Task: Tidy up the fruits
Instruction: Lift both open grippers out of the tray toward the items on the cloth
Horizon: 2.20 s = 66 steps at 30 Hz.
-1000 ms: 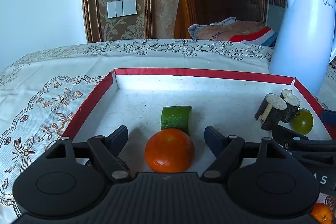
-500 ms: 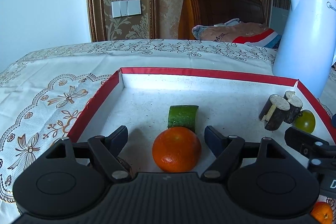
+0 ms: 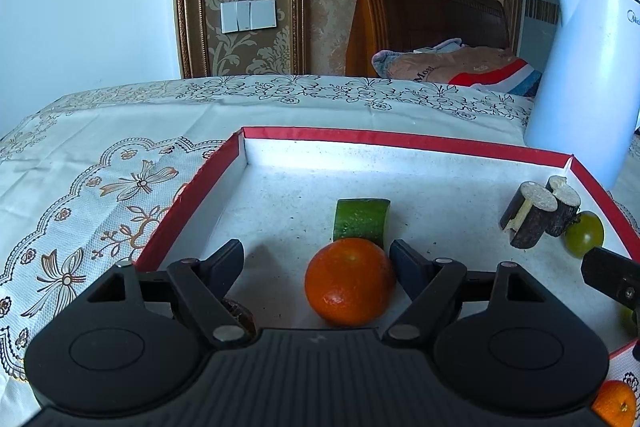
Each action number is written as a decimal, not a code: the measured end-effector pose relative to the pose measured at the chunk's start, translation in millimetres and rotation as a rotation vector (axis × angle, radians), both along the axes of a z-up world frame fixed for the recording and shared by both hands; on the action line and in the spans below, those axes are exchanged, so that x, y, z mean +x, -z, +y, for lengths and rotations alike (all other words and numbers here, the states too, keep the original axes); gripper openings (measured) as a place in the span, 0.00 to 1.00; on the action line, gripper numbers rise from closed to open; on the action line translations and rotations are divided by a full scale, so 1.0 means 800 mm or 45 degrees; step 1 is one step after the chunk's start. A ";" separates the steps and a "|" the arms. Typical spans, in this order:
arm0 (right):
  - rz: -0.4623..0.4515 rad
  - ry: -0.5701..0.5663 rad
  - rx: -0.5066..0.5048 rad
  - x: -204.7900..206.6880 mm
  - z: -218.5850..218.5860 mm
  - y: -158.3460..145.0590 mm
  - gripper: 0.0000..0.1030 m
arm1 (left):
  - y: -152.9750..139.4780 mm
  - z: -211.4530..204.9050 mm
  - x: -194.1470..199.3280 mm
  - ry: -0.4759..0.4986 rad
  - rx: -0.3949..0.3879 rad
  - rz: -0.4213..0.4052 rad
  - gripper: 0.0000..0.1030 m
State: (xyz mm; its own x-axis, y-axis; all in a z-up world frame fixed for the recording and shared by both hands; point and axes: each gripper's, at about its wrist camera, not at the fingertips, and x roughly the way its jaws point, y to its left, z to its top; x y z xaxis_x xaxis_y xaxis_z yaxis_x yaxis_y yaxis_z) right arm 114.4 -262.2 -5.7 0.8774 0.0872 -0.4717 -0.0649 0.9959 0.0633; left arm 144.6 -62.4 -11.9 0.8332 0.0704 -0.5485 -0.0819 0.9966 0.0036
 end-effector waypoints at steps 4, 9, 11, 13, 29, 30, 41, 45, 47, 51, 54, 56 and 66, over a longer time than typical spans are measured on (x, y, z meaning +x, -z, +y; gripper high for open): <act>-0.005 -0.007 -0.014 -0.002 0.003 0.001 1.00 | -0.001 -0.001 -0.005 -0.003 0.016 -0.008 0.78; -0.023 -0.008 -0.020 -0.011 0.003 0.000 1.00 | -0.005 -0.004 -0.019 0.012 0.045 -0.045 0.78; -0.035 -0.014 -0.008 -0.018 0.001 -0.002 1.00 | -0.009 -0.007 -0.024 0.024 0.072 -0.070 0.78; -0.048 -0.018 0.006 -0.025 0.000 -0.004 1.00 | -0.011 -0.009 -0.027 0.036 0.077 -0.082 0.78; -0.078 -0.029 0.096 -0.063 -0.016 -0.011 1.00 | -0.018 0.000 -0.051 0.050 0.032 -0.095 0.78; -0.077 -0.033 0.099 -0.067 -0.017 -0.012 1.00 | -0.019 0.000 -0.055 0.056 0.026 -0.098 0.78; -0.088 0.075 0.154 -0.076 -0.039 -0.013 1.00 | -0.030 -0.019 -0.124 0.338 -0.034 -0.134 0.78; -0.079 0.117 0.234 -0.074 -0.055 -0.014 1.00 | -0.028 -0.037 -0.149 0.493 0.010 -0.166 0.78; -0.071 0.122 0.241 -0.074 -0.057 -0.012 1.00 | -0.024 -0.049 -0.155 0.547 0.062 -0.173 0.78; -0.075 0.113 0.229 -0.075 -0.055 -0.012 1.00 | -0.017 -0.057 -0.152 0.574 0.087 -0.128 0.78; -0.069 0.114 0.241 -0.074 -0.056 -0.012 1.00 | -0.013 -0.056 -0.146 0.611 0.064 -0.060 0.78; -0.062 0.113 0.249 -0.073 -0.056 -0.012 1.00 | -0.008 -0.059 -0.145 0.636 0.086 -0.036 0.78; -0.039 0.091 0.281 -0.073 -0.058 -0.012 1.00 | -0.005 -0.012 -0.144 0.330 0.057 0.010 0.81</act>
